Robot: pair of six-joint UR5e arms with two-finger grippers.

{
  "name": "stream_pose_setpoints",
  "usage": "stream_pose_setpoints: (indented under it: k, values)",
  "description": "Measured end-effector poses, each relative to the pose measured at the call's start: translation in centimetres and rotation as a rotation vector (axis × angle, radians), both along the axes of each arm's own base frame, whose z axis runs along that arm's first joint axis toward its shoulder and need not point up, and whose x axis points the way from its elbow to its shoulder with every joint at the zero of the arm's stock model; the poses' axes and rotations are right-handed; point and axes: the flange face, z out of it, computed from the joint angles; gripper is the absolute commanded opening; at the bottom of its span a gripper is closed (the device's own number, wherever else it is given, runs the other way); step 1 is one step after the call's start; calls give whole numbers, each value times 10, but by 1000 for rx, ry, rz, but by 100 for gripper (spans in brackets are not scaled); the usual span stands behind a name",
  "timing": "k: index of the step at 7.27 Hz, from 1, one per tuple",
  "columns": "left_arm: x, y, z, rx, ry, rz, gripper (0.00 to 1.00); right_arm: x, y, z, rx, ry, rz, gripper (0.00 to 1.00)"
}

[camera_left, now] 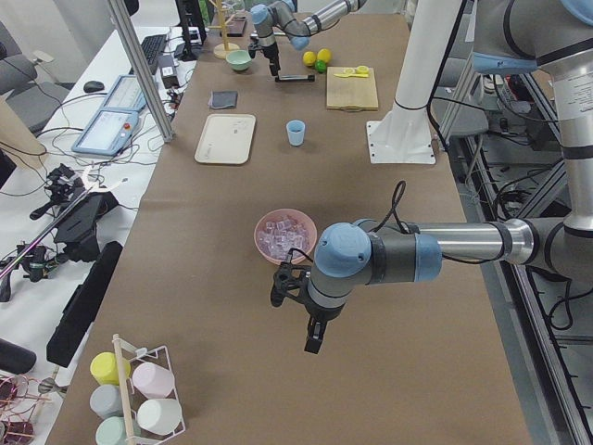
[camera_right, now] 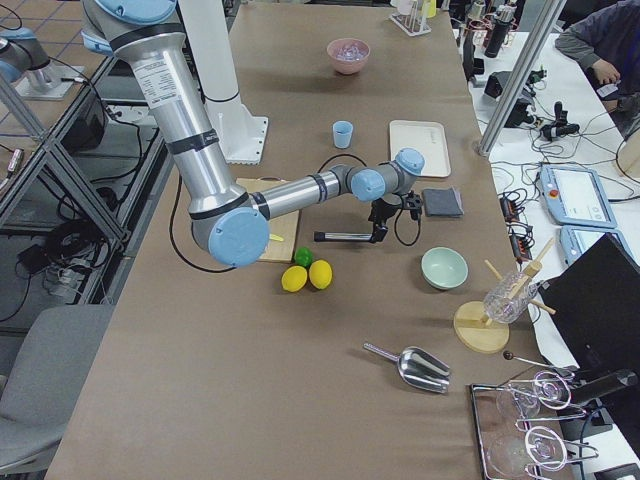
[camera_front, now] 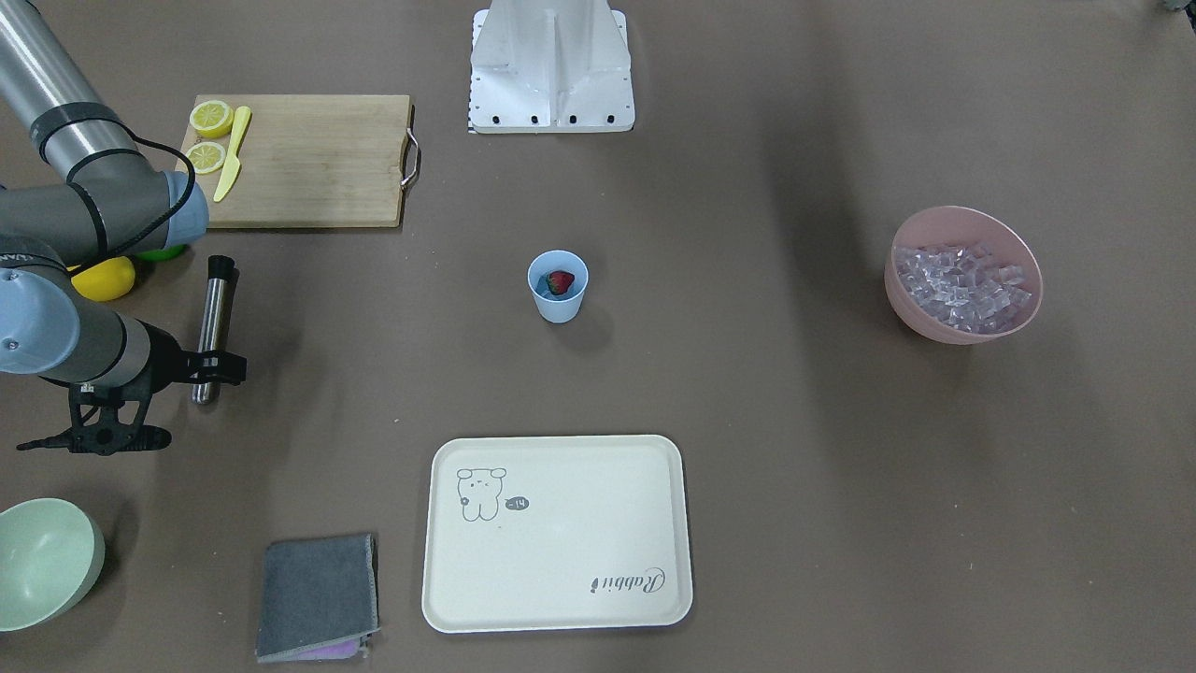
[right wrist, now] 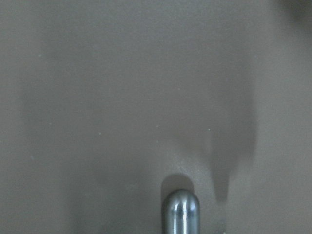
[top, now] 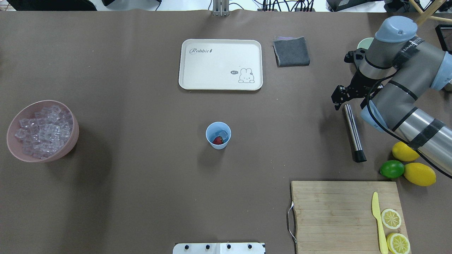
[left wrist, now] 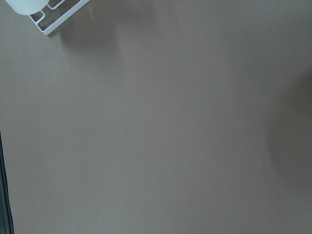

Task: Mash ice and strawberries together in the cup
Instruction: 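Lower the right gripper and grasp the steel muddler upright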

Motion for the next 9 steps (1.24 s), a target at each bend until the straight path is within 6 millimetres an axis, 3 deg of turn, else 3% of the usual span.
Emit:
stream_pose_setpoints:
  k: [2,8,9]
  values:
    - [0,0,0,0,0,0,98,2,4,15,14,-17,12,72]
    - [0,0,3,-5,1,1,98,-12,17,6,-36,-37,40,66]
    - [1,0,3,-6,1,2,98,-11,18,9,-39,-34,40,57]
